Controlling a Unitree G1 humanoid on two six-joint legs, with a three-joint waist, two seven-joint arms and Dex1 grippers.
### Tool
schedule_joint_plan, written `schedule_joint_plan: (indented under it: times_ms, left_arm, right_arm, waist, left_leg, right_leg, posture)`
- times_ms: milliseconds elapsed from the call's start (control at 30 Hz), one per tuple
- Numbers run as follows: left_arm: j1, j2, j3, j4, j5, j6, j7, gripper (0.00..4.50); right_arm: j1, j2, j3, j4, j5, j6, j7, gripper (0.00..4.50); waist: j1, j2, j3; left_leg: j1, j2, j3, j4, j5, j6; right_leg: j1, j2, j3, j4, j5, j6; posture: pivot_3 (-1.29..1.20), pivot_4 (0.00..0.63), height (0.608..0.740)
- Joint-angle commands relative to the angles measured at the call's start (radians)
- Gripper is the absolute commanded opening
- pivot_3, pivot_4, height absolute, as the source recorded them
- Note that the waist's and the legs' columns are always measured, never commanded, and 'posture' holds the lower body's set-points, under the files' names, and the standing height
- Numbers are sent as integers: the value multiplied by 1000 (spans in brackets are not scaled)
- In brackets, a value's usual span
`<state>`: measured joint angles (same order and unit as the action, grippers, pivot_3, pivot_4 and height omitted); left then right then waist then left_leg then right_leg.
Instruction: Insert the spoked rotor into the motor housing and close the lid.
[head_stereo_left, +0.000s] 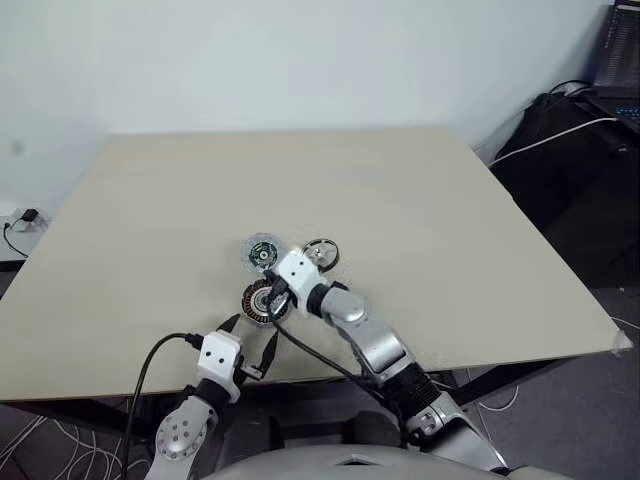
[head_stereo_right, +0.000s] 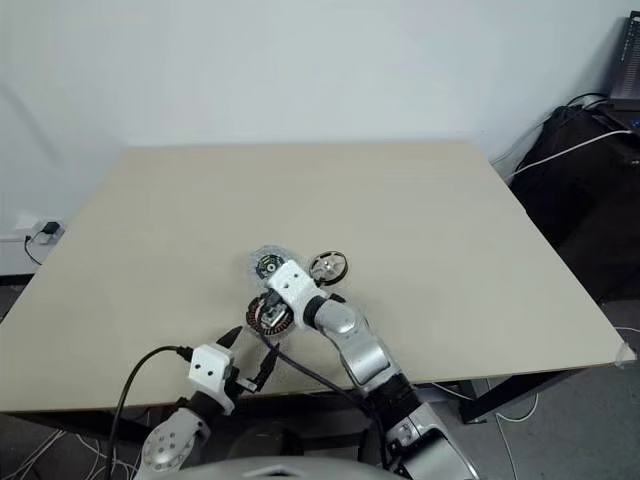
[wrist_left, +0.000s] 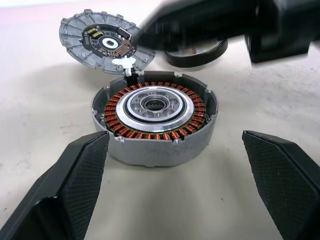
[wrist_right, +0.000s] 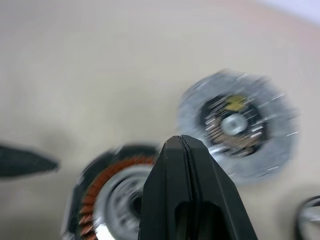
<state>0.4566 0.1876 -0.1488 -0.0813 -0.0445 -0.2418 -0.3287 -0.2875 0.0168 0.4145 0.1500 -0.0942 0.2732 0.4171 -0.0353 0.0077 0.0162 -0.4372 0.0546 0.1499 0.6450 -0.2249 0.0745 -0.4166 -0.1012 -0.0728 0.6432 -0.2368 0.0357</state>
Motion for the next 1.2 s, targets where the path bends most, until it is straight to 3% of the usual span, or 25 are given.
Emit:
schedule_joint_plan:
  times_ms: [33,200,300,600,867,1200]
  left_arm:
    - [-16,-6,-1,-57,-12,6,3,4500]
    - [-33,-22,-11,-75,-11,15,9,4500]
    - [-38,-27,-16,-76,-11,18,5,4500]
    - [-47,-25,-23,-60,-17,17,-8,4500]
    - [-47,-7,-22,-40,3,1,-13,4500]
    - [-34,-5,-22,-51,4,3,-6,4500]
  right_arm:
    - [7,-24,-90,-77,26,30,-38,10]
    - [43,-64,-229,-125,70,113,-100,10]
    - [83,-71,-294,-168,118,161,-105,558]
    - [101,12,-406,-151,216,271,-203,3422]
    - [2,124,-567,-45,440,437,-257,3422]
    - [-65,138,-565,56,497,460,-252,3422]
  waist:
    - [0,0,0]
    - [1,0,0]
    - [-1,1,1]
    - [-1,1,1]
    - [-1,2,1]
    - [-2,4,2]
  left_leg:
    - [0,0,0,0,0,0]
    - [0,0,0,0,0,0]
    - [0,0,0,0,0,0]
    - [1,1,0,0,0,0]
    - [0,1,0,0,0,0]
    - [0,0,1,0,0,0]
  right_leg:
    - [0,0,0,0,0,0]
    - [0,0,0,0,0,0]
    - [0,0,0,0,0,0]
    - [0,2,1,0,0,0]
    - [0,3,1,0,0,0]
    - [0,4,1,0,0,0]
  posture:
    - [0,0,740]
    - [0,0,740]
    - [0,0,740]
    - [0,0,740]
    - [0,0,740]
    - [0,0,740]
